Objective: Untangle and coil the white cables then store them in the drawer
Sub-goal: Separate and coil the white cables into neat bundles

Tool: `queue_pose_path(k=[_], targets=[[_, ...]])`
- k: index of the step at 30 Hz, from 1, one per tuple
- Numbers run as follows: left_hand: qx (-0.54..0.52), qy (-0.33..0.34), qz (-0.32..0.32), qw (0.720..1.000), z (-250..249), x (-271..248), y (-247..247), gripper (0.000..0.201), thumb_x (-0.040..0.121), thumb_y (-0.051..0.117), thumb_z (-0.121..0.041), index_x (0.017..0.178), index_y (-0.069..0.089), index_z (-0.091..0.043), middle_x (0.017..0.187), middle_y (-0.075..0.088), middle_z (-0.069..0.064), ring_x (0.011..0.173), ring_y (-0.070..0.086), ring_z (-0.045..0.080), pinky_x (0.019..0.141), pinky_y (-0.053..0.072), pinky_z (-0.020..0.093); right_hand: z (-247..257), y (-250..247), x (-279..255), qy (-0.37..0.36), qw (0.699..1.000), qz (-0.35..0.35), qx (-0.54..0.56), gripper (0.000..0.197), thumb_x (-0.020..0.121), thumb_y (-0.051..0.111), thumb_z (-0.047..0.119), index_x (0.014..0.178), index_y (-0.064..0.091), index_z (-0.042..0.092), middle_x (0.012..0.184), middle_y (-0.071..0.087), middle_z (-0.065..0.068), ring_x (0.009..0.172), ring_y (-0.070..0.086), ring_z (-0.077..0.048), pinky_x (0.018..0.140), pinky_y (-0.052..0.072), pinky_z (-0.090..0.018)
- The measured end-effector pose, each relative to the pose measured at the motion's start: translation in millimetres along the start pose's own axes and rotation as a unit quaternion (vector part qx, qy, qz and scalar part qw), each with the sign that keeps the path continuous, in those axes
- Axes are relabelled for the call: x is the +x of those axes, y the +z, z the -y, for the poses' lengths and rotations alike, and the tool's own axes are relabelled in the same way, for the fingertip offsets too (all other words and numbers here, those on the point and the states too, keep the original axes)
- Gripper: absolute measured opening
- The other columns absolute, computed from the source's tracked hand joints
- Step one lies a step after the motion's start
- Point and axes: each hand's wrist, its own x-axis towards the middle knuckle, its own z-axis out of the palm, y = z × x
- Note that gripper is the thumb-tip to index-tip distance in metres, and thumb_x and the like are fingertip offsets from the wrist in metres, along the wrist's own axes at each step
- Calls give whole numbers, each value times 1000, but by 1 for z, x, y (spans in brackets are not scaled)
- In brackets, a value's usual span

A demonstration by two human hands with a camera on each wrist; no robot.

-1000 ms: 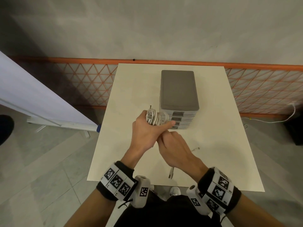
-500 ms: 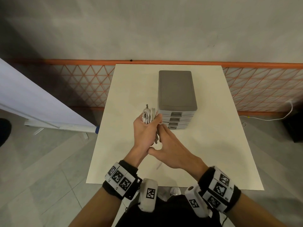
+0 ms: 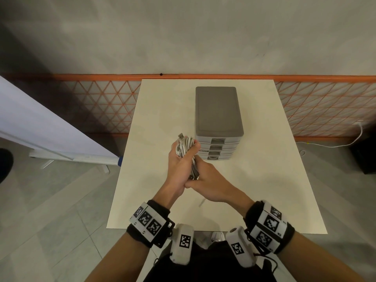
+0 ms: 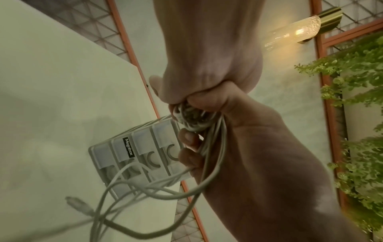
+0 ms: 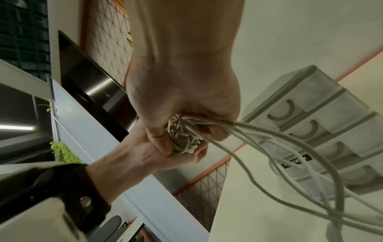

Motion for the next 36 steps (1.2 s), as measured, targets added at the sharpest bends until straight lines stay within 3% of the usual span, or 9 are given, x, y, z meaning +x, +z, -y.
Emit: queue_pose_path(k=[3,6,11,16,20,22,26,31,36], targets=[[-3,6,55,998,-4,-2,0,11,95,63,-14,105,67,-19,114,74,-6,115,65,9,100,47,30,3,3,0,12,1000,-14,5,57,74,57,19,130,42,15,89,66,-6,73,65,-19,69,56,-48],[-31,8,86,996,-7,-4,0,1,97,59,-10,97,60,-10,105,76,11,109,70,21,96,51,34,5,2,-1,5,1000,-22,6,63,78,53,15,139,36,21,82,66,-5,65,63,-20,63,54,-44],[-46,14,52,998,-7,-4,5,11,95,65,-13,85,60,-11,64,61,1,66,61,18,79,53,39,2,-2,1,-2,1000,-17,20,37,81,53,4,117,51,11,76,62,-8,60,56,-19,58,51,-44],[-47,59,-10,997,-12,-1,7,6,94,66,-14,91,62,-12,62,64,-5,79,68,23,72,56,30,-6,2,-7,-15,991,-68,113,37,87,66,9,122,55,18,100,68,1,87,64,-12,78,53,-31],[-93,85,-8,992,-18,2,3,10,94,66,-8,97,57,-13,71,61,2,80,68,28,88,58,45,-14,-1,-8,-4,993,-64,95,11,93,64,28,102,58,26,86,65,9,75,58,-6,73,48,-28],[-98,82,-10,992,-19,1,3,13,95,64,-8,102,54,-13,75,60,7,82,71,30,81,60,47,-12,1,-10,-10,994,-48,100,5,95,59,30,93,57,26,79,64,6,71,58,-12,72,48,-34],[-72,90,-17,993,-21,0,1,14,97,63,-13,100,50,-18,72,61,3,83,74,30,64,61,40,-13,5,-8,-24,997,-31,63,27,94,52,43,108,57,21,89,66,-13,81,59,-36,74,51,-47],[-69,93,-29,993,-23,0,-5,16,97,62,-11,94,47,-16,64,55,1,50,53,17,44,45,27,-22,7,-10,-32,992,9,125,25,97,56,33,84,56,12,70,56,-2,67,51,-17,69,44,-34],[-77,110,-16,991,-37,3,-18,18,98,59,-7,93,43,-14,62,48,1,43,35,13,41,32,23,-39,-14,-25,-11,981,105,162,35,99,50,31,81,57,2,70,56,3,85,65,-23,81,47,-22]])
